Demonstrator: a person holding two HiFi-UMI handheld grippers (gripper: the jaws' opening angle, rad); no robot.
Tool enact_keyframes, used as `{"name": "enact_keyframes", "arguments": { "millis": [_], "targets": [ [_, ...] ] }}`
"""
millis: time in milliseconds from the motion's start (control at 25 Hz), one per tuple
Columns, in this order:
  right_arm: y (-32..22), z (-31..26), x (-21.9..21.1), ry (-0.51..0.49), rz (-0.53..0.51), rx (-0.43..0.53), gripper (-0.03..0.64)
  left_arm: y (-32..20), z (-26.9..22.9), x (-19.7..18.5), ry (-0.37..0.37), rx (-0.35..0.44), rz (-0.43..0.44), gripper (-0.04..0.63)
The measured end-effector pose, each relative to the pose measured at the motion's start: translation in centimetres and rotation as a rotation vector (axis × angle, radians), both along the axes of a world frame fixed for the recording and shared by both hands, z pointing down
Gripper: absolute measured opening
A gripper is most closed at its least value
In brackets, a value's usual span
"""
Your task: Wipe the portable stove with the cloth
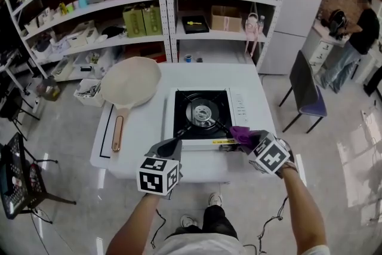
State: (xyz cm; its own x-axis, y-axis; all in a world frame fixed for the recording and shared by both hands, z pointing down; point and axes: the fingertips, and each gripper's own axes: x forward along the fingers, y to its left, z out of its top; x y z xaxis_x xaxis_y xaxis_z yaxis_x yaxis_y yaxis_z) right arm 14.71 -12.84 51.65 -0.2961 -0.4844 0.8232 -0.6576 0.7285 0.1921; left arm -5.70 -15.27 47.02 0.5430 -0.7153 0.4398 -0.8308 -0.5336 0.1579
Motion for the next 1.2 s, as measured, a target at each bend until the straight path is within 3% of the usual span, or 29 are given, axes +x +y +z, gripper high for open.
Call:
{"name": "enact_keyframes", "arguments": {
  "millis": [920,1200],
  "targets": [
    [1.4,0.0,-4.8,0.188,-0.227,-0.003,0.066,1.2,-0.5,-2.9,0.028,0.004,-0.057,0.005],
    [1.2,-0.3,-8.3,0.175,-0.318,-0.012,0.064,1.2,-0.5,-3.9,0.032,0.000,-0.083,0.005]
  ]
}}
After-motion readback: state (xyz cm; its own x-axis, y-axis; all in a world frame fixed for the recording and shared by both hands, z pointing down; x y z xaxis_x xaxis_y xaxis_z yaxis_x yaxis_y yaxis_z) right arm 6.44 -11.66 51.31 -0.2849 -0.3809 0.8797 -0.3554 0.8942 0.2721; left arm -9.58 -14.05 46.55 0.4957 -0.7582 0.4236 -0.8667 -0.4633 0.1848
